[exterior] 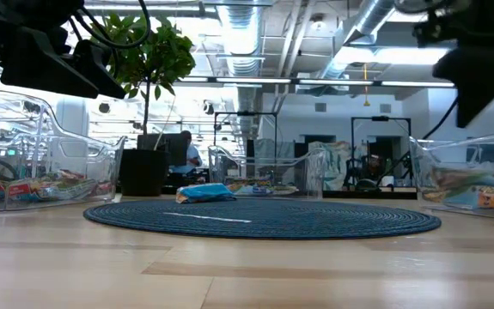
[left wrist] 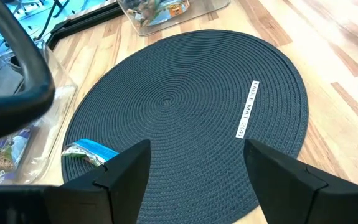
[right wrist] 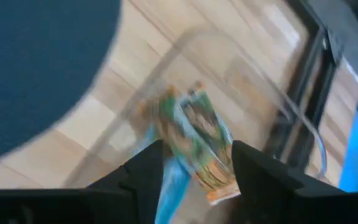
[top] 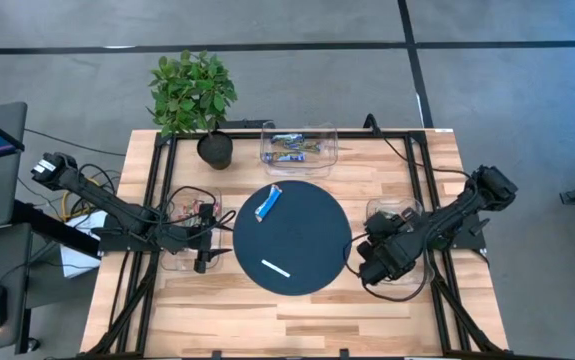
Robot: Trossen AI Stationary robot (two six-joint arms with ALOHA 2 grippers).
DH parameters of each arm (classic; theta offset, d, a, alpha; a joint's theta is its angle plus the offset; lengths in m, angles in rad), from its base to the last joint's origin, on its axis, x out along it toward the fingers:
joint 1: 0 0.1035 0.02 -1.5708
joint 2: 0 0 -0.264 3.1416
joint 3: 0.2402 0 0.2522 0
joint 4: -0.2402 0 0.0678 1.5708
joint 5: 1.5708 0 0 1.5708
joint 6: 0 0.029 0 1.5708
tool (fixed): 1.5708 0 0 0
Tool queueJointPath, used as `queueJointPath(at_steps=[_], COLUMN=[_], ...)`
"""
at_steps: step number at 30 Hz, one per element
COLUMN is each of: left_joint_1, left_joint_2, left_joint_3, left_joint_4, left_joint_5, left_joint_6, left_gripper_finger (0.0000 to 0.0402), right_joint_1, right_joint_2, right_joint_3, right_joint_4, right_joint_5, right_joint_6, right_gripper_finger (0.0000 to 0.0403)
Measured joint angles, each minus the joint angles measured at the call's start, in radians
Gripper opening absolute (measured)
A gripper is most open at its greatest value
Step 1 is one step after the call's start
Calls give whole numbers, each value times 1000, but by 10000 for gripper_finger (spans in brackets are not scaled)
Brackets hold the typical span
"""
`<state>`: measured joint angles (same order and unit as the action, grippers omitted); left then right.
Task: Pick and place Granola Bars by type
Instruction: Put the orange granola bar into the right transparent bin
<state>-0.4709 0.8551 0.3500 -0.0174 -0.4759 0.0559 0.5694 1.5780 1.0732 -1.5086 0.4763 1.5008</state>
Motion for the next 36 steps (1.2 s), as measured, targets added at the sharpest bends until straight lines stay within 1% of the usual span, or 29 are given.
queueJointPath(at_steps=[4,7,10,11,13,15,17,19,22,25,28,30,32,36], left_joint_1=[0,0,0,0,0,0,0,1,0,0,0,0,0,0], left_joint_2=[0,0,0,0,0,0,0,0,0,0,0,0,0,0], left_joint_3=[0,0,0,0,0,0,0,0,0,0,0,0,0,0], left_joint_4=[0,0,0,0,-5,-23,-50,-68,-75,-76,-74,-75,-75,-75], left_joint_5=[0,-1,-1,-1,-5,-32,-78,-115,-131,-132,-132,-132,-130,-120], left_joint_6=[0,2,6,6,4,-11,-18,-20,-21,-21,-22,-27,-35,-47], left_gripper_finger=[251,251,251,251,251,251,251,251,251,251,251,251,251,251], right_joint_1=[-10,-27,-64,-80,-120,-164,-211,-253,-316,-385,-458,-499,-525,-552], right_joint_2=[0,0,0,0,0,0,10,27,61,120,188,247,298,396], right_joint_3=[45,88,109,110,110,110,111,111,113,111,112,137,164,244], right_joint_4=[30,103,289,374,557,741,922,1064,1220,1302,1342,1364,1342,1352], right_joint_5=[87,181,302,325,328,279,194,101,-3,-86,-188,-233,-239,-245], right_joint_6=[-85,-247,-515,-626,-870,-1098,-1297,-1466,-1659,-1770,-1829,-1859,-1899,-1998], right_gripper_finger=[198,203,202,200,197,194,189,185,177,172,169,168,169,170])
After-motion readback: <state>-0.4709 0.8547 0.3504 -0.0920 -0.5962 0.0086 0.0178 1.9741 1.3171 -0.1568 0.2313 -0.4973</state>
